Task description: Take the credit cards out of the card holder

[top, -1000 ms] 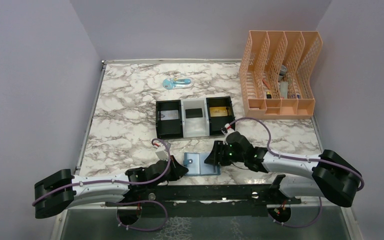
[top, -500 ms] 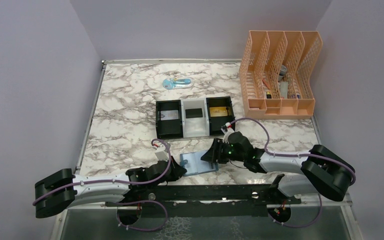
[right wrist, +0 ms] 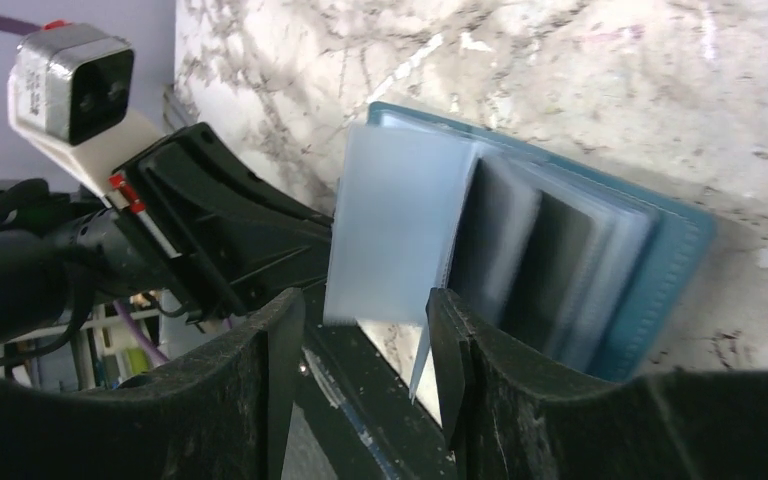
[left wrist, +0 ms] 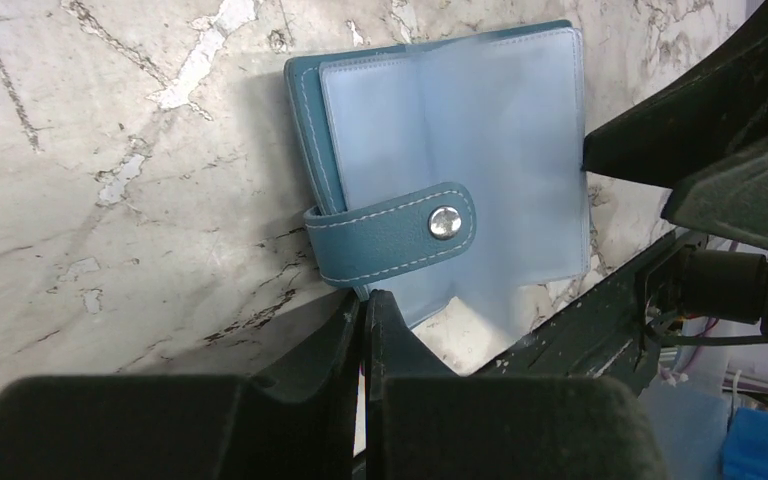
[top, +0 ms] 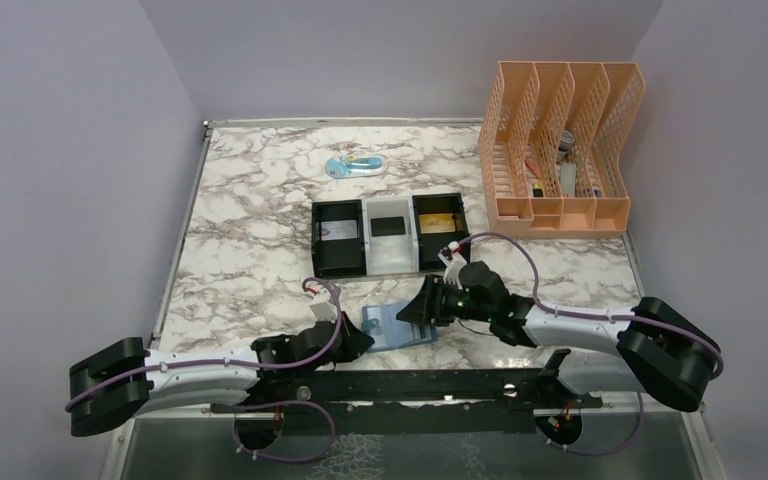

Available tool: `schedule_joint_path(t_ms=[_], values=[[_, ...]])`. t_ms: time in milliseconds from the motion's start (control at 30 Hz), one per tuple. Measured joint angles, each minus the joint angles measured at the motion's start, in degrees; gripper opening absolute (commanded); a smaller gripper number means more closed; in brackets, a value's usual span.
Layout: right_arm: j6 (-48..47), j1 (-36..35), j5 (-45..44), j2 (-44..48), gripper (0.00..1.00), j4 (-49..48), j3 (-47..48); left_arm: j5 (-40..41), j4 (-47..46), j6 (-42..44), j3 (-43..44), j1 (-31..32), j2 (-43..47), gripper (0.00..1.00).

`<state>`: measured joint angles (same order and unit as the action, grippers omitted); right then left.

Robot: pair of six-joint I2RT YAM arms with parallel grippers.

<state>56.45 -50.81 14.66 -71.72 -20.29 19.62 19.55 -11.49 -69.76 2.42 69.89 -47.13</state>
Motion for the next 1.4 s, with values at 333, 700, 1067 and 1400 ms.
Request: schedule_joint_path(t_ms=[333,700,1067,1400], values=[[-1.4,-0.6,2.9,0.5,0.49,2.1,1.3,0.0,-0.2,-0.2,0.0,0.0,0.6,0.0],[-2.2,-0.7,7.4,-1.6,0.49,0.1,2.7,0.0,-1.5,-0.2,0.2,0.0,-1.6,0.0],[-2.4,-1.3,11.2,-8.2,0.49,-3.4,5.3,-0.1,-1.9,0.0,1.0,0.3,-3.1,0.0],[-2.8,-2.0,12.8,-11.3,0.49,-3.5,5.6,-0.1,-2.2,0.0,1.9,0.4,-4.6,0.1]])
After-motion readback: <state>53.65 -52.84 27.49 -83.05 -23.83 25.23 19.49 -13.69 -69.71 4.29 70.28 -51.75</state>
